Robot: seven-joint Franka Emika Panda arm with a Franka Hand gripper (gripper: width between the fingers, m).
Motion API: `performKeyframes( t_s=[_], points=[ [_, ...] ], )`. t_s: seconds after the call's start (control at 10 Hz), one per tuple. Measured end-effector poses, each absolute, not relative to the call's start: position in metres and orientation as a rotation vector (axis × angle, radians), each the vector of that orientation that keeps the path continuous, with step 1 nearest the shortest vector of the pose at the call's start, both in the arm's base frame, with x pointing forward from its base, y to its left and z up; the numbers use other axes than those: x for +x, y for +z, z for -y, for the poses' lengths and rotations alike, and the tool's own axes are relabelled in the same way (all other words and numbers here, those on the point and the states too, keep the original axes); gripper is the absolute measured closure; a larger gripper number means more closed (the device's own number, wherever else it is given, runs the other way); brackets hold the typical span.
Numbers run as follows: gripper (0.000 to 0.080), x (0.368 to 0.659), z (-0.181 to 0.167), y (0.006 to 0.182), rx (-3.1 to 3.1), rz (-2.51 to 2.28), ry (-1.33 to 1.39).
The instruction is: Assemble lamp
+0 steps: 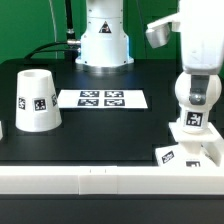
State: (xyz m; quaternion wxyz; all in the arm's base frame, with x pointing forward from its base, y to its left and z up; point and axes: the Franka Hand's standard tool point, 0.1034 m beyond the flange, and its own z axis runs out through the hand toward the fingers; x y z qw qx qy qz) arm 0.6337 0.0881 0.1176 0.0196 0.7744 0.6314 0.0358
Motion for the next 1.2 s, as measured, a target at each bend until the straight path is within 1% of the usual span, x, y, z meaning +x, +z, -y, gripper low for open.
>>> performKeyframes(
  t_s=[0.6, 0.7, 0.8, 0.9, 1.2],
  points=[
    [0.0101, 0.6331, -0.0878, 0.1143, 1.912, -2.374, 0.035],
    [0.0126, 0.633, -0.087, 0.1136, 1.879, -2.397, 0.029],
    [0.0126, 0.6331, -0.0867, 0.1136, 1.89, -2.388, 0.029],
    [0.0224, 0.6331, -0.0863, 0.1136, 1.891, -2.387, 0.029],
    [0.0224, 0.6331, -0.086, 0.1136, 1.9, -2.38, 0.03]
  ],
)
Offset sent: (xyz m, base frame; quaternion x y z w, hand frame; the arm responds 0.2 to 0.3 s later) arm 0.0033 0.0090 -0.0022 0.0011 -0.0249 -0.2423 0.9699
